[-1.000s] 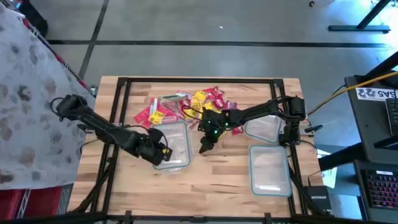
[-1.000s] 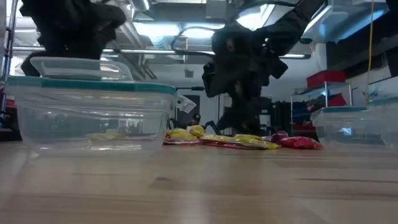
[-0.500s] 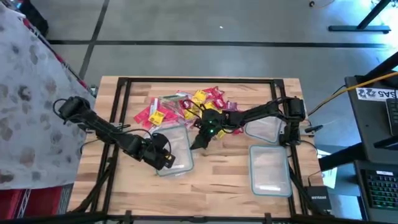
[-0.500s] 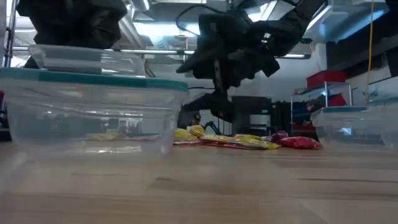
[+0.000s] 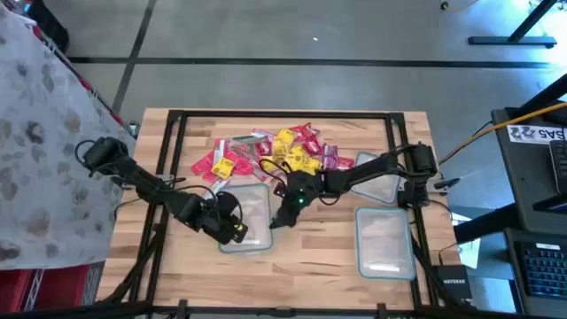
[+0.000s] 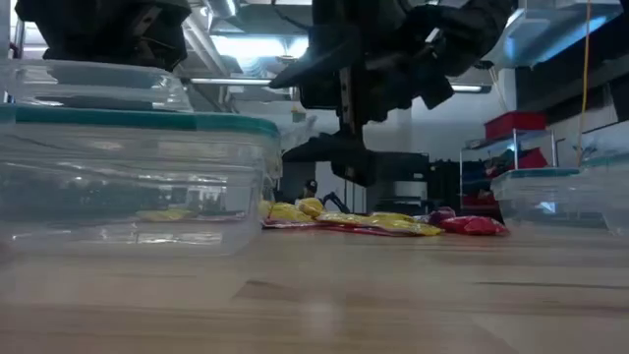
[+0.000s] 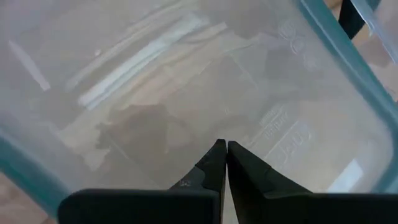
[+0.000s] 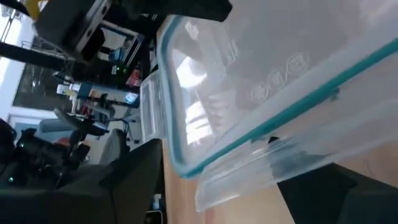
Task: Sort candy
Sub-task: Open the rectangular transparent bin
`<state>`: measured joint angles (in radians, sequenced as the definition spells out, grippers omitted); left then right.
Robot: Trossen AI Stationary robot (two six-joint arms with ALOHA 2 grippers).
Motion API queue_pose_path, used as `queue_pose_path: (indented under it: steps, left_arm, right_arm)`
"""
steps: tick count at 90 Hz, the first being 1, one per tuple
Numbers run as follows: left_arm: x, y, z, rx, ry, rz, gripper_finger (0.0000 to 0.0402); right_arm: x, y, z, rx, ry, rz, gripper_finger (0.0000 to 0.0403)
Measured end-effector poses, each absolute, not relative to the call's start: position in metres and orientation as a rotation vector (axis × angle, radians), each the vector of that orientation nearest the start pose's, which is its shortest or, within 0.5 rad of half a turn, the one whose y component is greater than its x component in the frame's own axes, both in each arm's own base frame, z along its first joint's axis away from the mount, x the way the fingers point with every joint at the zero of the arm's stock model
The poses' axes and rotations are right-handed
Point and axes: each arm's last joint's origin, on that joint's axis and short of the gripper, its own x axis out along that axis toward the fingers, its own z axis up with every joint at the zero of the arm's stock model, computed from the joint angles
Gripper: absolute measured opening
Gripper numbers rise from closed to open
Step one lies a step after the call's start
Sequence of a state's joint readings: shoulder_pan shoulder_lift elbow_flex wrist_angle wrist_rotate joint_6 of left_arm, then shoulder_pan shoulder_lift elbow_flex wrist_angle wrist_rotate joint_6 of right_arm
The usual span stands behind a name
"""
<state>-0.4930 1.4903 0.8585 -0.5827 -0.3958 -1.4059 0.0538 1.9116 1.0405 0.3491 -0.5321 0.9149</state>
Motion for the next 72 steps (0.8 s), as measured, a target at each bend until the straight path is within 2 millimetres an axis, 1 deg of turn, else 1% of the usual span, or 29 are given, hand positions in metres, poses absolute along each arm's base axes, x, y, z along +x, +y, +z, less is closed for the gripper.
queue_pose_path:
  steps: [10, 20, 27, 33, 48, 57, 72]
  left_arm:
    - [0.239, -0.116, 0.182, -0.741, 0.907, 0.651, 0.0]
    - [0.238, -0.117, 0.181, -0.732, 0.906, 0.65, 0.0]
    - [0.238, -0.117, 0.181, -0.728, 0.91, 0.645, 0.0]
    - [0.238, -0.117, 0.181, -0.719, 0.912, 0.641, 0.0]
    - [0.238, -0.117, 0.181, -0.716, 0.91, 0.642, 0.0]
    - [0.238, -0.117, 0.181, -0.717, 0.91, 0.641, 0.0]
    - [0.239, -0.117, 0.181, -0.721, 0.903, 0.637, 0.0]
  right_arm:
    - [0.391, 0.032, 0.157, 1.018, 0.74, 0.254, 0.028]
    - [0.391, 0.021, 0.156, 1.129, 0.759, 0.174, 0.028]
    - [0.392, 0.017, 0.156, 1.142, 0.75, 0.155, 0.028]
    - [0.393, 0.018, 0.158, 1.145, 0.729, 0.17, 0.028]
    - [0.398, 0.021, 0.166, 1.14, 0.741, 0.171, 0.028]
    - [0.4, 0.021, 0.167, 1.098, 0.739, 0.141, 0.028]
    - [0.4, 0.02, 0.165, 1.088, 0.751, 0.122, 0.0278]
